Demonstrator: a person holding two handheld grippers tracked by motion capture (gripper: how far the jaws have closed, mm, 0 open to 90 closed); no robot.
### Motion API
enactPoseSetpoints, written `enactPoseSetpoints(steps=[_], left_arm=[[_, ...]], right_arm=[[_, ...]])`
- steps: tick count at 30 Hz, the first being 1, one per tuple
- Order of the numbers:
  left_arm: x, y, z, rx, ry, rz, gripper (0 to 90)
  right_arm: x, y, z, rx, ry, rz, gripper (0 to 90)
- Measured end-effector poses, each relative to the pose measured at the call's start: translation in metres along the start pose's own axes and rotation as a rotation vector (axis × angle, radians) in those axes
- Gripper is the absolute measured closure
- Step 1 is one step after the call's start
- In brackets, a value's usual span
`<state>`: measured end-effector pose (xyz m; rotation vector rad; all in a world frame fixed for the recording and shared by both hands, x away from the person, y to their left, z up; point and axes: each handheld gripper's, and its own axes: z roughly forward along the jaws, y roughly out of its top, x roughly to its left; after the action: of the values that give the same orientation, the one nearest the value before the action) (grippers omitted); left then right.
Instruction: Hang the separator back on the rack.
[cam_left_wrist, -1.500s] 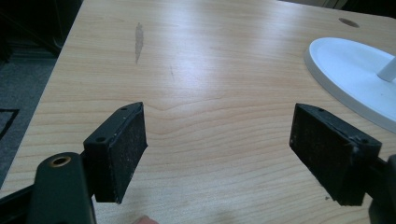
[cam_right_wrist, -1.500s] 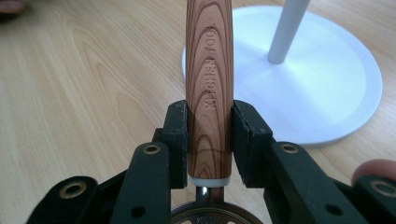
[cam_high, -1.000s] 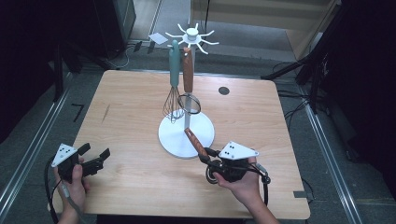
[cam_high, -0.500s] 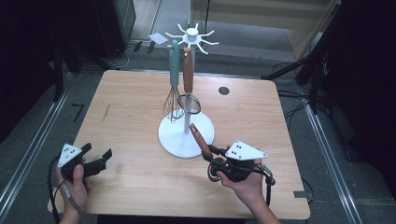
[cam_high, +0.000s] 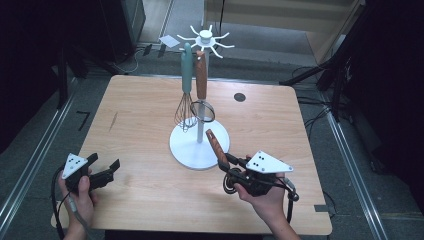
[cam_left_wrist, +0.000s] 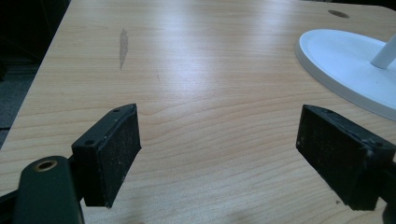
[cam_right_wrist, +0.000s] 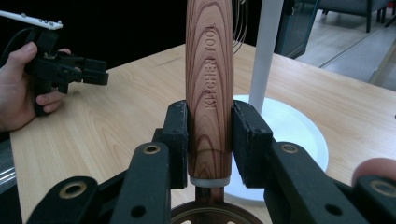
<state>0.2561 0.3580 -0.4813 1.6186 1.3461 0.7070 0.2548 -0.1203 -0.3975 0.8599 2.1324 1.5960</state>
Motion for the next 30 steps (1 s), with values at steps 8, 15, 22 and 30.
enactPoseSetpoints(steps=[8, 15, 22, 30], left_arm=[[0.000, 0.000, 0.000, 0.001, 0.003, 0.002, 14.0], [-0.001, 0.000, 0.000, 0.001, 0.006, 0.004, 14.0], [-0.001, 0.000, 0.001, 0.004, 0.008, 0.007, 14.0], [-0.001, 0.000, 0.001, 0.006, 0.011, 0.012, 14.0]], right_arm=[[-0.001, 0.004, -0.006, -0.035, 0.000, 0.015, 70.4], [-0.001, 0.006, -0.009, -0.056, -0.010, 0.014, 70.4], [0.001, 0.015, -0.011, -0.084, -0.024, 0.008, 70.4], [0.000, 0.024, -0.016, -0.116, -0.038, 0.017, 70.4]])
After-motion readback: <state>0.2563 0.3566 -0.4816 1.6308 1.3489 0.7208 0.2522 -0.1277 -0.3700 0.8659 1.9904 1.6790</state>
